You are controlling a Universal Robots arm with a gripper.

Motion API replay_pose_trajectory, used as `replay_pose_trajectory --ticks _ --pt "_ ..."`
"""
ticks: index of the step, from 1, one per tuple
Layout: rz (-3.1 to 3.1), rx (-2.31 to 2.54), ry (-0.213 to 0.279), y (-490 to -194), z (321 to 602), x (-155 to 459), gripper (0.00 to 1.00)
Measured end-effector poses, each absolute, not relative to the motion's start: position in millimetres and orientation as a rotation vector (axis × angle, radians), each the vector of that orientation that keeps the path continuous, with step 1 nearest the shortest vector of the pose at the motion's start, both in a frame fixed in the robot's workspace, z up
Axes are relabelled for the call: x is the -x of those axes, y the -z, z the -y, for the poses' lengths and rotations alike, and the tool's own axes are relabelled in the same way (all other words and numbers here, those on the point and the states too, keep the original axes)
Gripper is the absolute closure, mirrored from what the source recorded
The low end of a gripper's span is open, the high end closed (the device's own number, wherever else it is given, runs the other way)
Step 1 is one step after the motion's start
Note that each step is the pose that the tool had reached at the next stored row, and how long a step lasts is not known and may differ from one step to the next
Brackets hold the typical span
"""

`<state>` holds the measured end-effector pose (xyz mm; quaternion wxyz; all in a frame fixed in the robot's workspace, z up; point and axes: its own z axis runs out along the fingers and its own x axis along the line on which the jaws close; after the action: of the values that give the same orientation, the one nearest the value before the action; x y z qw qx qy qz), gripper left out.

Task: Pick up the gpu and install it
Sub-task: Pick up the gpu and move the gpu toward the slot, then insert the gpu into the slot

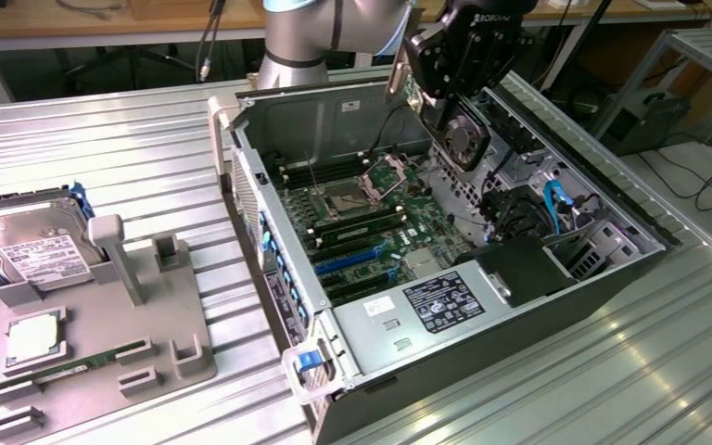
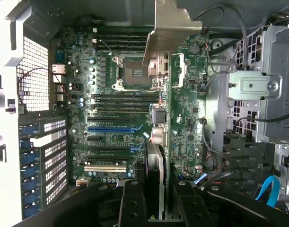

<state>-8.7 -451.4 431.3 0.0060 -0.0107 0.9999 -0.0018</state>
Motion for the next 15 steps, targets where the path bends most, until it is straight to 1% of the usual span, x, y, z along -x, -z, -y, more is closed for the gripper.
replay_pose_trajectory --ticks 15 --pt "-3.127 0.134 0.005 -431.3 451.4 8.7 0.73"
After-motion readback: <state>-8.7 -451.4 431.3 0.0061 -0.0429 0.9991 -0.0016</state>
